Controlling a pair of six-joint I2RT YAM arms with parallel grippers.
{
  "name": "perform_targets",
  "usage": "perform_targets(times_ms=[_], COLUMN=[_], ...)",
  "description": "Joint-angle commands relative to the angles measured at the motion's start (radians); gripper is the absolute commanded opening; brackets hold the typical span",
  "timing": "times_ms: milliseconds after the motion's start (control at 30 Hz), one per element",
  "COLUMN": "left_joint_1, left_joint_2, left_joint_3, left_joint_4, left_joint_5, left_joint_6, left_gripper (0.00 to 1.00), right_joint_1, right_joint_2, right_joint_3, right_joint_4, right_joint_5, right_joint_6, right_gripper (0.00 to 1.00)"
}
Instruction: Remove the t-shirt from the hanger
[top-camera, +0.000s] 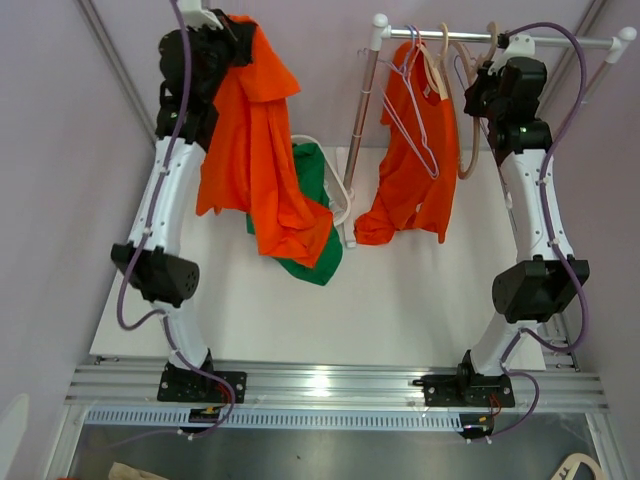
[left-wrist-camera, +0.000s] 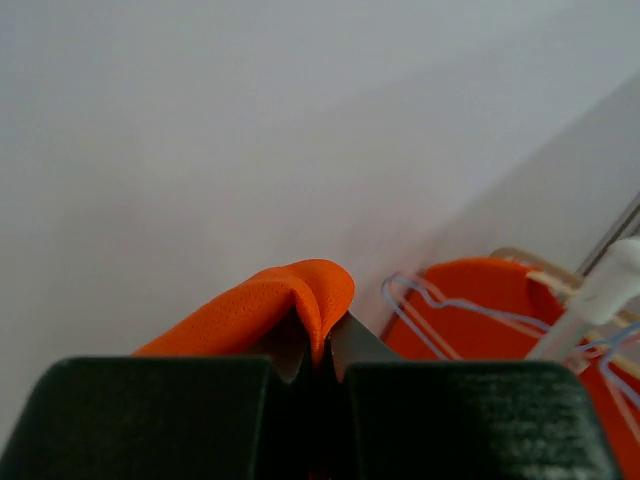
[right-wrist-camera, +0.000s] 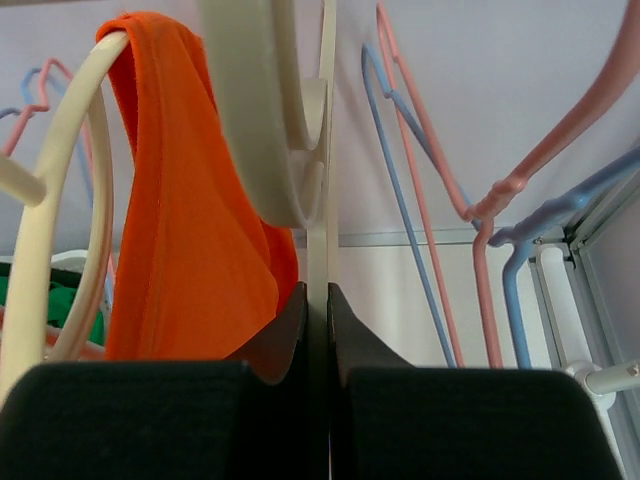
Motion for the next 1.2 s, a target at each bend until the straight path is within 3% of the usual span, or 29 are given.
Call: perform_targets(times_ms=[0,200,300,500,633,767,933,1167], left_joint_1=[0.017,0.017,0.017,0.006,-0.056,-0.145,-0.196,-0.162], left_joint_2=[0.099,0.073,0.100,0.159,0.156,0.133,0.180,0.278], left_joint_3=[-0.009,-0.272,-0.304,-0.399,-0.478,-0.518,-0.502,-0.561], left_joint_4=[0.001,0.044,-0.055,-0.095,-0.072,-0.033,-0.075,-0.143], left_joint_5=[0.048,-0.030,-0.062,0.036,0.050,0.029,0.028,-0.054], left_joint_6=[-0.108,-0.225,-0.294,-0.403,-0.391,-0.317,-0.344,-0.475], left_gripper=[0.01,0.01,0.01,0.01,0.01,0.01,0.01,0.01], right_joint_1=[-0.008,-0.015,-0.016,-0.016,-0.016,-0.018,-0.018,-0.018], right_joint_2=[0.000,-0.002,-0.020,-0.040,-0.054,-0.060,-0.059,-0.074], right_joint_3=[0.069,0.065,0.063,0.066,0.034,0.020,0.019,0.028], right_joint_4=[0.035,0.014,0.012,-0.006,-0.003,-0.003,-0.008,-0.035], right_joint_5=[-0.005,-0.001,0.007,0.012,0.012,0.012,0.012,0.044], right_joint_6=[0.003,-0.006,0.000,0.014,0.014,0.017,0.017,0.018], right_gripper=[0.00,0.00,0.10,0.12,0.00,0.00,0.16,0.22])
